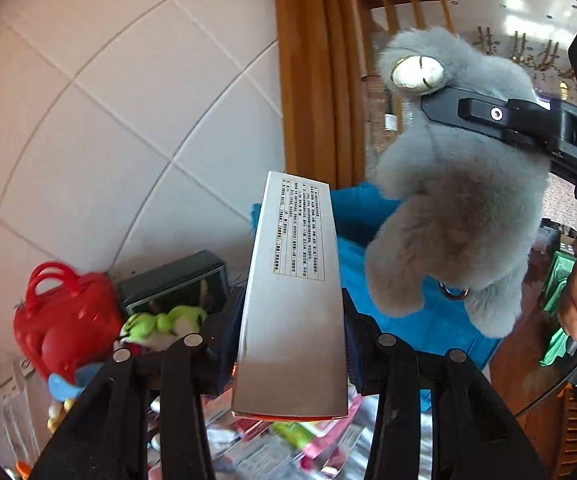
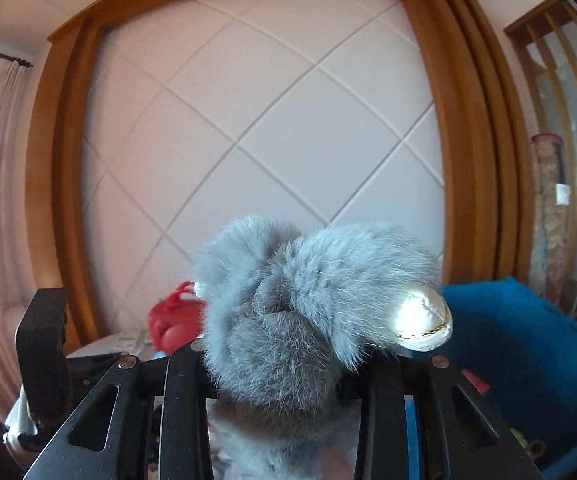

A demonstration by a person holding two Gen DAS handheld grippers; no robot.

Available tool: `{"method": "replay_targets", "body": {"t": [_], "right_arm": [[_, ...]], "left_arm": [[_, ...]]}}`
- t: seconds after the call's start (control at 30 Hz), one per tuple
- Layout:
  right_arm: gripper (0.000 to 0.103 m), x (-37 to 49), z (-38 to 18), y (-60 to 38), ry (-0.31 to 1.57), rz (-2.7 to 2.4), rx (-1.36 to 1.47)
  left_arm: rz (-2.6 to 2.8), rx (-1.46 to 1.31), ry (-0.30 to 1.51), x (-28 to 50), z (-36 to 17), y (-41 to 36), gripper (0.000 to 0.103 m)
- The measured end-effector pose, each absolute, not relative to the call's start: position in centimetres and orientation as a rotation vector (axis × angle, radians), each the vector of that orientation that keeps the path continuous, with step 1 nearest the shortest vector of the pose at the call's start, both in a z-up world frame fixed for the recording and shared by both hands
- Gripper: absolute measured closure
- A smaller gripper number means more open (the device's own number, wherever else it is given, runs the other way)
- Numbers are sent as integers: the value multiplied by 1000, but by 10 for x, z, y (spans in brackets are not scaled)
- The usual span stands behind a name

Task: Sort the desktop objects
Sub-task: 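Carry the grey fluffy toy to the blue crate and release it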

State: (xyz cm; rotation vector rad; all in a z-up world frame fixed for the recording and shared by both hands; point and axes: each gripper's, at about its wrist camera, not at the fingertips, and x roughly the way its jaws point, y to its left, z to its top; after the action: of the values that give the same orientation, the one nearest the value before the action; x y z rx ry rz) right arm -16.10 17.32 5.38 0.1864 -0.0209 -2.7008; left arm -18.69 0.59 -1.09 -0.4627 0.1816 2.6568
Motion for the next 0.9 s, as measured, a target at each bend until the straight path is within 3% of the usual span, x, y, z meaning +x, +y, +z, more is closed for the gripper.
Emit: {"method": "replay_targets", "body": {"t": [0.3,0.37,0.4,0.43,0.6,0.9], "right_arm": [[67,-229,65,315,-74,-2940,226],[45,-251,63,337,-90,-3015,247],[7,-260,62,347,-83,-3051,274],[2,-263,60,355,-75,-3075,267],[1,-257,49,383,-130,-3073,245],[0,-239,30,373,-163,-2967,228]], "left_arm": [[2540,-462,190,-261,15,155,59],[2554,-498,220,-279,17,179,56],[2575,-509,230,-286,19,187,53],[2600,-511,238,-290,22,193,48],[2677,-454,216,-296,31,196,31],[2759,-472,136,-276,15,183,29]]}}
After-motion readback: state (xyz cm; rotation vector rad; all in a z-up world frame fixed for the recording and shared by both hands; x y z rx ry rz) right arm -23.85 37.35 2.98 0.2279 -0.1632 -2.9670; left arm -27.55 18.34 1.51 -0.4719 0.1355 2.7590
